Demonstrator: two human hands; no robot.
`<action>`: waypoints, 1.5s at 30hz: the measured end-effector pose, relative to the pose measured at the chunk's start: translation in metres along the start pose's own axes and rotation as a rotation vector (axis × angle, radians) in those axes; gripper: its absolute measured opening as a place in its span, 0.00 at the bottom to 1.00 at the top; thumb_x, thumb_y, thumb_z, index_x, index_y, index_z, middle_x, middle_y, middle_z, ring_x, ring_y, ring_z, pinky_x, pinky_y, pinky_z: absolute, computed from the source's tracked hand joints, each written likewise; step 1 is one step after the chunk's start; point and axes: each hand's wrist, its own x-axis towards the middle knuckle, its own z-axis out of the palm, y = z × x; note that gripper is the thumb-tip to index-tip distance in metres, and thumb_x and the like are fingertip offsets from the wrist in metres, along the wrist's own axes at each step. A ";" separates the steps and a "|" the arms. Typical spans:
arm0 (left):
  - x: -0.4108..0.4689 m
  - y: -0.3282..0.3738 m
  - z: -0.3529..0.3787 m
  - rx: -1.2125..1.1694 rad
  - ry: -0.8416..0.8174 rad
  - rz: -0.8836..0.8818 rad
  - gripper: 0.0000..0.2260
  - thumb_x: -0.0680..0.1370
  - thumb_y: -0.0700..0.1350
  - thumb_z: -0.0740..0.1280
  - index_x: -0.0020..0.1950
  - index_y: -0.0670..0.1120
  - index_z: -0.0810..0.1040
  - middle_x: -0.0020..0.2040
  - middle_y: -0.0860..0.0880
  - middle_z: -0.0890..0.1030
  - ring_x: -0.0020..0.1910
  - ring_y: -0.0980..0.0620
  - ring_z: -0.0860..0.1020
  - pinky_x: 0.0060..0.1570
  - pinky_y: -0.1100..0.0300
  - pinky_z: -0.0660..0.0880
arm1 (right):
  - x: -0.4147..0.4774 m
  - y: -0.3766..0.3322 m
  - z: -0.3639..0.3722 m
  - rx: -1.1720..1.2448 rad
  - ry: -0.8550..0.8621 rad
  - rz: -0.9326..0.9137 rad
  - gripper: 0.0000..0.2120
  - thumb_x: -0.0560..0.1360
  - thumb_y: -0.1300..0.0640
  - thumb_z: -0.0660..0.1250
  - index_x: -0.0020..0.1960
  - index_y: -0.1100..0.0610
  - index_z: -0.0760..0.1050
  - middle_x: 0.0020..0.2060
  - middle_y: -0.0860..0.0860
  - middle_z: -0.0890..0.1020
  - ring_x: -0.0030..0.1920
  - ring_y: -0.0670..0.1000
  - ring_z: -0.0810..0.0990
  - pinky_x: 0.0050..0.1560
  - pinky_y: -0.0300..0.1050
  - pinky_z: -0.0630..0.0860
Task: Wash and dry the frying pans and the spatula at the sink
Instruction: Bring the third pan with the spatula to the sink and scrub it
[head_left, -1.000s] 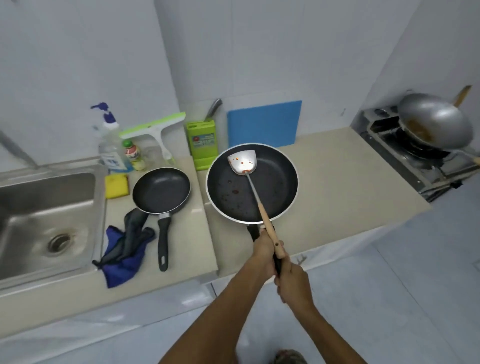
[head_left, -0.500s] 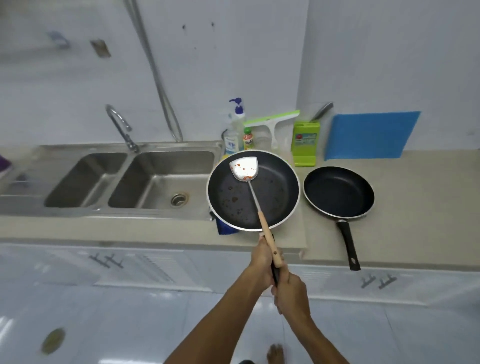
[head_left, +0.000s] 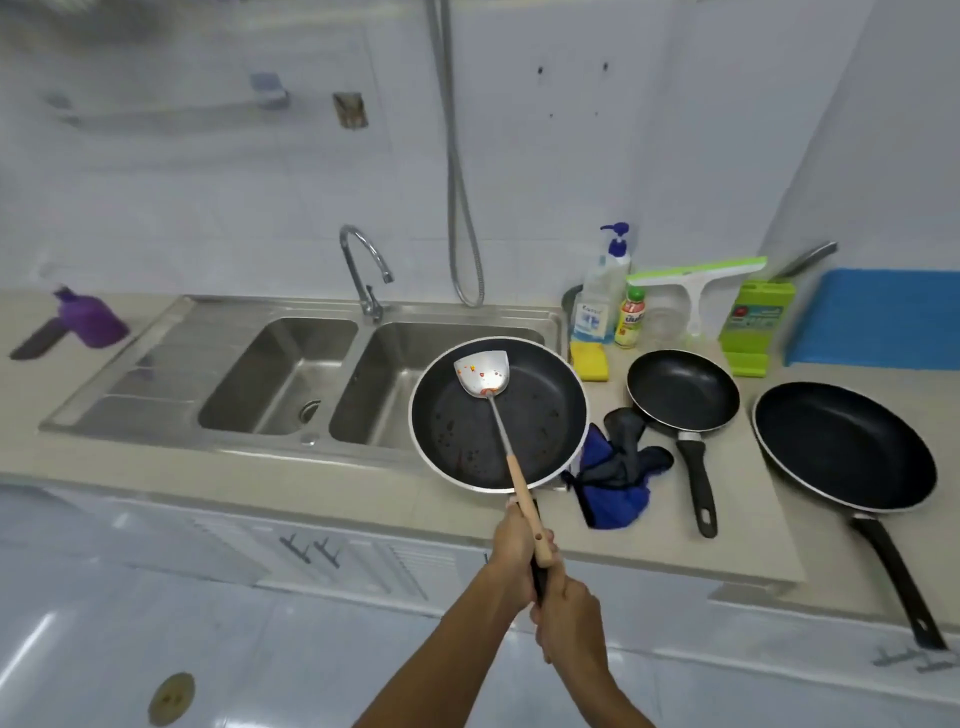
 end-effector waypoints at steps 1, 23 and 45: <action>0.009 0.018 -0.013 0.012 -0.008 0.002 0.21 0.84 0.61 0.56 0.43 0.45 0.69 0.29 0.46 0.70 0.24 0.51 0.66 0.26 0.59 0.67 | 0.003 -0.012 0.020 -0.007 -0.001 -0.006 0.30 0.85 0.45 0.49 0.34 0.59 0.77 0.31 0.56 0.82 0.28 0.54 0.79 0.23 0.41 0.70; 0.163 0.208 -0.097 0.057 0.122 -0.189 0.34 0.76 0.75 0.54 0.37 0.43 0.72 0.27 0.47 0.70 0.22 0.52 0.68 0.22 0.63 0.68 | 0.129 -0.150 0.204 -0.132 0.016 0.017 0.30 0.83 0.40 0.42 0.64 0.48 0.81 0.43 0.50 0.86 0.44 0.54 0.84 0.45 0.48 0.80; 0.215 0.253 -0.117 0.175 0.068 -0.266 0.24 0.84 0.64 0.53 0.46 0.45 0.72 0.28 0.46 0.71 0.22 0.52 0.65 0.24 0.63 0.65 | 0.164 -0.182 0.253 -0.157 0.004 0.135 0.23 0.85 0.45 0.45 0.70 0.44 0.75 0.56 0.54 0.85 0.57 0.56 0.82 0.54 0.45 0.76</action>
